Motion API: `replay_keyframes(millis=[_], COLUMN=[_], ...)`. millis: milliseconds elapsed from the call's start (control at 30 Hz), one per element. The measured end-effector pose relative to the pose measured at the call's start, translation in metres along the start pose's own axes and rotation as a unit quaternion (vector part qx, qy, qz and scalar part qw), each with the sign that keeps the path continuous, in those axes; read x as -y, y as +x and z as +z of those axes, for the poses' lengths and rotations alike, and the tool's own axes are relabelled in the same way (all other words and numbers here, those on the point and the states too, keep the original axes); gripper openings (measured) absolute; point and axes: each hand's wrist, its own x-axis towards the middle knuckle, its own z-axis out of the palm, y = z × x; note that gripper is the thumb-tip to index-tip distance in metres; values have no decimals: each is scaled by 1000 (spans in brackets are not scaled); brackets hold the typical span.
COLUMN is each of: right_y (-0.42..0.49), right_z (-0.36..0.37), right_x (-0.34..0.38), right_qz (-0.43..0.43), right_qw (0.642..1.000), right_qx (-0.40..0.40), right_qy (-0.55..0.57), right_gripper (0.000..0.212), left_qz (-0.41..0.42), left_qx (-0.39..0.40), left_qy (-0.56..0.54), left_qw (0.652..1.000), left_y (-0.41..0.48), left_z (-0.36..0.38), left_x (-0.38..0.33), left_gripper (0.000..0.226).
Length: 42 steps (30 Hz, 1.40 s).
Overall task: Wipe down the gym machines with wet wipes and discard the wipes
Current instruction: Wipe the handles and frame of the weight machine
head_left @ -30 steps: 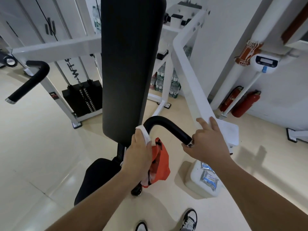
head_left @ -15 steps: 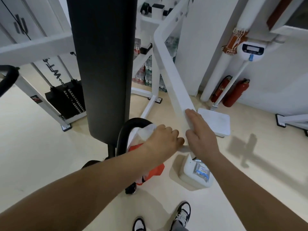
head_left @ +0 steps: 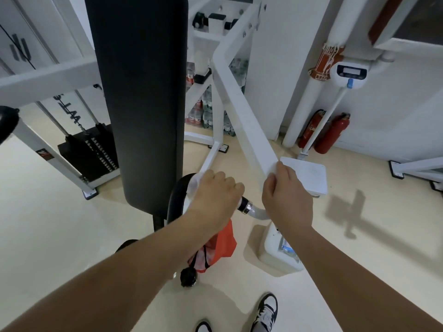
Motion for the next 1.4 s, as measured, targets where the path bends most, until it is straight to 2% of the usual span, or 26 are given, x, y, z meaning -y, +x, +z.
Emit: replay_keyframes(millis=[67,133,167,233,300,333,433,500,567,667,700,767,833,933,967,1067,1167,1200,1267,1333,1400], right_y=[-1,0,0,0,1,2,1,1,1,2,2,2,2,2,2,1,2,1,-4,-8,-9], right_z=[2,3,4,3,2,2,2,3,3,5,5,5,2,1,0,2,3,3,3,0,-5], right_x=[0,-2,-2,-2,-1,0,0,-1,-2,-2,-3,-3,-4,-8,-8,-9,-9,-8,-7,-9,-12], right_qz=[-7,-8,-6,-1,2,4,1,-5,-10,-15,-16,-20,-21,-30,-36,-36,-39,-69,-174,-247,-274], right_qw=[1000,1000,1000,1000,999,999,999,999,999,999,999,998,998,998,998,998,999,997,984,966,951], right_qx=[-4,-3,-2,-3,-4,-5,0,4,10,18,24,27,40,44,42,37,27,20,12,48,106], right_qy=[-6,-13,-16,-24,-33,-36,-39,-37,-31,-36,-42,-44,-35,-29,-32,-40,-21,-22,-39,-66,-102], right_gripper=[25,25,28,32,33,34,37,38,40,42,42,43,45,45,43,39,39,41,42,43,61], left_qz=[115,162,152,41,-74,-85,46,108,62,-139,-164,-119,-37,96,103,-28,-172,-229,-341,-423,-465], left_qx=[-23,-37,-38,-31,-21,-18,9,18,43,13,11,26,-4,-15,-32,-43,-70,-80,-98,-101,-108], left_qy=[-11,0,8,-7,-14,-2,-9,-9,1,-25,-29,2,-25,11,9,9,-70,-109,-219,-329,-378], left_qw=[993,986,988,999,997,996,999,994,997,990,986,992,999,995,994,999,980,964,909,838,793], left_y=[-1,-3,-4,-3,-2,-2,-5,1,3,2,2,0,-1,0,-1,-7,-20,-24,-37,-54,-77], left_z=[7,9,9,6,-2,-8,-3,-2,-6,-8,-10,-7,0,9,9,4,7,8,14,23,35], left_x=[-16,1,17,45,41,25,-34,-29,4,37,28,-16,-54,-34,-17,26,36,35,31,21,8], left_gripper=[30,34,36,30,24,22,19,23,23,17,18,17,10,20,26,32,31,31,29,23,19])
